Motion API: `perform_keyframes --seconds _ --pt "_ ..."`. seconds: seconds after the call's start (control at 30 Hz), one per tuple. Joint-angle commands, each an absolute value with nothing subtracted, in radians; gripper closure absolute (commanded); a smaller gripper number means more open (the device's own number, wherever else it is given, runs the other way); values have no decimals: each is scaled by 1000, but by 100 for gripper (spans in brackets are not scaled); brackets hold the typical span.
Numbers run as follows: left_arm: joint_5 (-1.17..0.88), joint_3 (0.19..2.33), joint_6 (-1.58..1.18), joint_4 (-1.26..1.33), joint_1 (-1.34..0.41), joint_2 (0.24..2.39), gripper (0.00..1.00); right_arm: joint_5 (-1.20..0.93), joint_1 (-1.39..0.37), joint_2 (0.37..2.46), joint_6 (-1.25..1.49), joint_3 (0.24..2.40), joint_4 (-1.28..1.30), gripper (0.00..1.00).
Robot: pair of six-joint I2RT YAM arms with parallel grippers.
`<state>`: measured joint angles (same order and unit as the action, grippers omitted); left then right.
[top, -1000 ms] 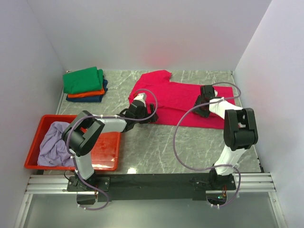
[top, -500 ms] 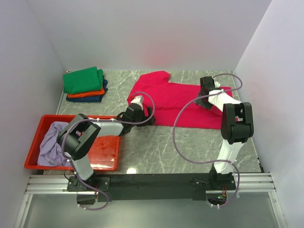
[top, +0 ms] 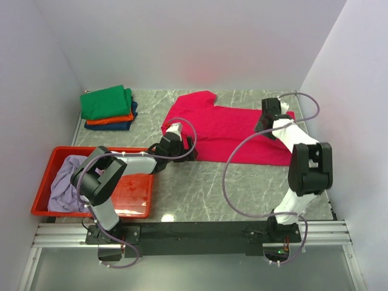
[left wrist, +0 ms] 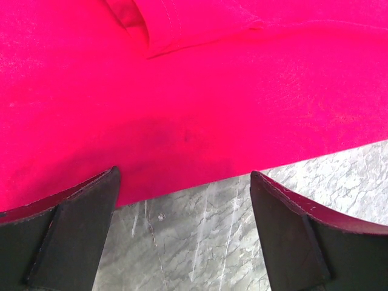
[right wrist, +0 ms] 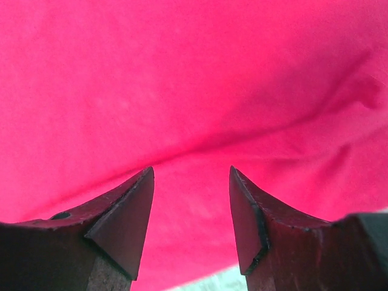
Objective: Fold and stack the t-shirts
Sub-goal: Fold the tshirt
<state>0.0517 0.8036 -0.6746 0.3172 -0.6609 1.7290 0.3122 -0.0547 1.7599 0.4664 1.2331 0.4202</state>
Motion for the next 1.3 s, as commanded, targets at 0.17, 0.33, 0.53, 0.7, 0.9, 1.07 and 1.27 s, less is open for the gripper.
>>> perform_keyframes --seconds 0.17,0.33,0.53,0.7,0.9,1.07,1.27 --pt "78 978 -650 207 -728 1719 5 181 55 1660 439 1086 397 40" --pt "71 1153 -649 209 -802 1820 5 144 83 1701 440 1062 373 40" --pt "54 1353 -621 264 -879 1991 5 138 123 1770 443 1083 354 40" --pt "8 1391 -627 347 -884 2085 5 133 143 1821 439 1118 360 40" --pt "-25 1324 -627 390 -882 2117 5 163 166 1864 434 1180 380 40" --pt "-28 1253 -627 403 -881 2129 5 164 175 1924 425 1262 410 41" --pt "-25 1168 -653 431 -882 2125 5 167 175 1968 419 1344 443 48"
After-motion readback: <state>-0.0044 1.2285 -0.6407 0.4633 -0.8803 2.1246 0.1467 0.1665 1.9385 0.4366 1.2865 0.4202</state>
